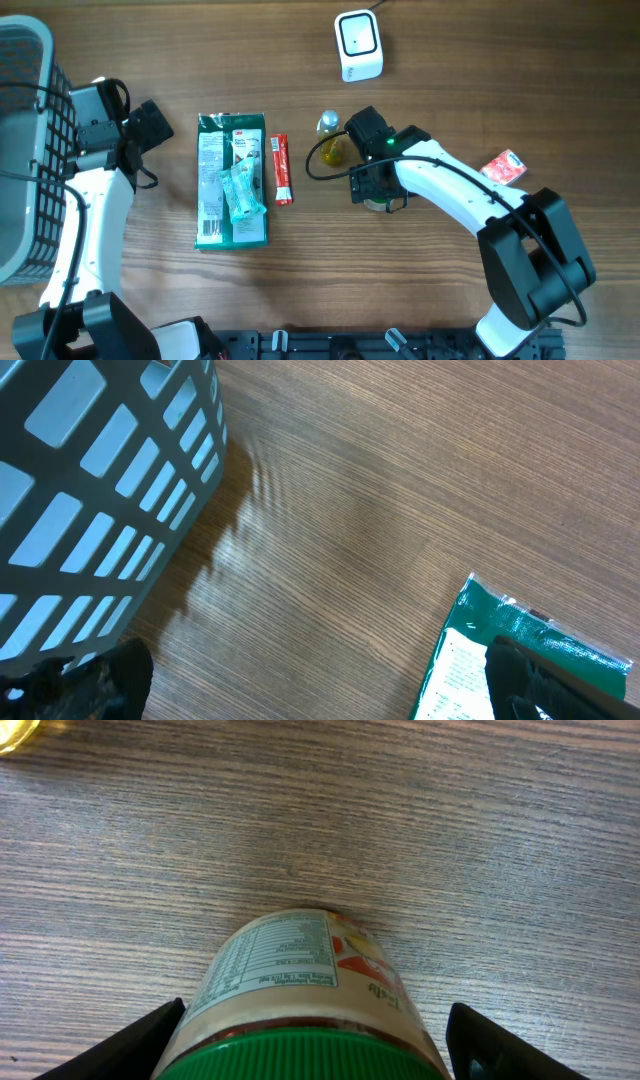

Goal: Scan the item barcode
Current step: 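Close the right gripper on the green-capped jar, then lift the jar with the right gripper toward the scanner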

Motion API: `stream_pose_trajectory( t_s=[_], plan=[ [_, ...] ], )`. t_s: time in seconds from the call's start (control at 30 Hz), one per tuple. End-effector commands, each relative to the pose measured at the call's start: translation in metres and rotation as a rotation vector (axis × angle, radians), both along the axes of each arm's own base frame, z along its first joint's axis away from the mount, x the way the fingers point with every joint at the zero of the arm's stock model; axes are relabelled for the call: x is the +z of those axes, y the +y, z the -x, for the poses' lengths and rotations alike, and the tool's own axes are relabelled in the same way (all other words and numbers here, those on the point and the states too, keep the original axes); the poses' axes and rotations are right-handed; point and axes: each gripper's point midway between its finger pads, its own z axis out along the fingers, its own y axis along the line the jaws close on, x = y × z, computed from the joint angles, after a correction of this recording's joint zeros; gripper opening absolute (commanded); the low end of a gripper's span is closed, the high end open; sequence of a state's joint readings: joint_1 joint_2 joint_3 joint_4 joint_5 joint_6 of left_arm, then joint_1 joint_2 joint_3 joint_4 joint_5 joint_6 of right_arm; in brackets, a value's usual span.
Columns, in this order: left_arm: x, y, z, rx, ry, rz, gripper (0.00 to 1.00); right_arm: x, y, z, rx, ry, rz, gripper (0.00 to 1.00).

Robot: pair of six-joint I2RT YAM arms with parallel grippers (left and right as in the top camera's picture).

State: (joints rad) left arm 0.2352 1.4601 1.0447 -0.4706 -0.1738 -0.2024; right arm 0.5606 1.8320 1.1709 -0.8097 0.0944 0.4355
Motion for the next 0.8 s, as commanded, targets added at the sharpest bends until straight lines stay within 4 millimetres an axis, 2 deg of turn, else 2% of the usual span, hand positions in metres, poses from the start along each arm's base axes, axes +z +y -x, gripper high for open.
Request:
stream_pose_trajectory(
  t_s=[0.0, 0.1, 0.13, 0.17, 0.23, 0.27, 0.3, 0.4, 0.47, 0.5, 0.6, 0.67, 0.77],
  plan=[
    [0.01, 0.002, -0.002, -0.006, -0.022, -0.012, 1.0, -0.01, -0.006, 0.004, 0.013, 0.022, 0.035, 0.81],
    [0.01, 0.002, -0.002, -0.006, -0.022, -0.012, 1.0, -0.01, -0.005, 0.004, 0.013, 0.025, 0.032, 0.73],
    [0.01, 0.002, -0.002, -0.006, -0.022, -0.012, 1.0, -0.01, -0.005, 0.005, 0.014, 0.03, 0.032, 0.68],
    [0.01, 0.002, -0.002, -0.006, -0.022, -0.012, 1.0, -0.01, -0.006, 0.006, 0.013, 0.035, 0.034, 0.57],
    [0.01, 0.002, -0.002, -0.006, -0.022, -0.012, 1.0, -0.007, -0.005, 0.01, 0.011, 0.055, 0.023, 0.43],
    [0.01, 0.002, -0.002, -0.006, -0.022, -0.012, 1.0, -0.002, -0.007, 0.01, 0.0, 0.067, 0.014, 0.31],
    [0.01, 0.002, -0.002, -0.006, -0.022, -0.012, 1.0, 0.004, -0.008, 0.009, -0.015, 0.079, -0.007, 0.25],
    [0.01, 0.002, -0.002, -0.006, -0.022, -0.012, 1.0, 0.023, -0.005, 0.005, -0.05, 0.1, -0.098, 0.22],
    [0.01, 0.002, -0.002, -0.006, -0.022, -0.012, 1.0, 0.045, 0.006, 0.002, -0.082, 0.132, -0.254, 0.22],
    [0.01, 0.002, -0.002, -0.006, -0.022, -0.012, 1.0, 0.052, 0.014, 0.002, -0.088, 0.153, -0.326, 0.22],
    [0.01, 0.002, -0.002, -0.006, -0.022, -0.012, 1.0, 0.083, 0.046, 0.012, -0.153, 0.286, -0.63, 0.12],
    [0.01, 0.002, -0.002, -0.006, -0.022, -0.012, 1.0, 0.096, 0.055, 0.015, -0.215, 0.357, -0.739, 0.1],
    [0.01, 0.002, -0.002, -0.006, -0.022, -0.012, 1.0, 0.104, 0.057, 0.014, -0.351, 0.432, -0.796, 0.1]
  ],
)
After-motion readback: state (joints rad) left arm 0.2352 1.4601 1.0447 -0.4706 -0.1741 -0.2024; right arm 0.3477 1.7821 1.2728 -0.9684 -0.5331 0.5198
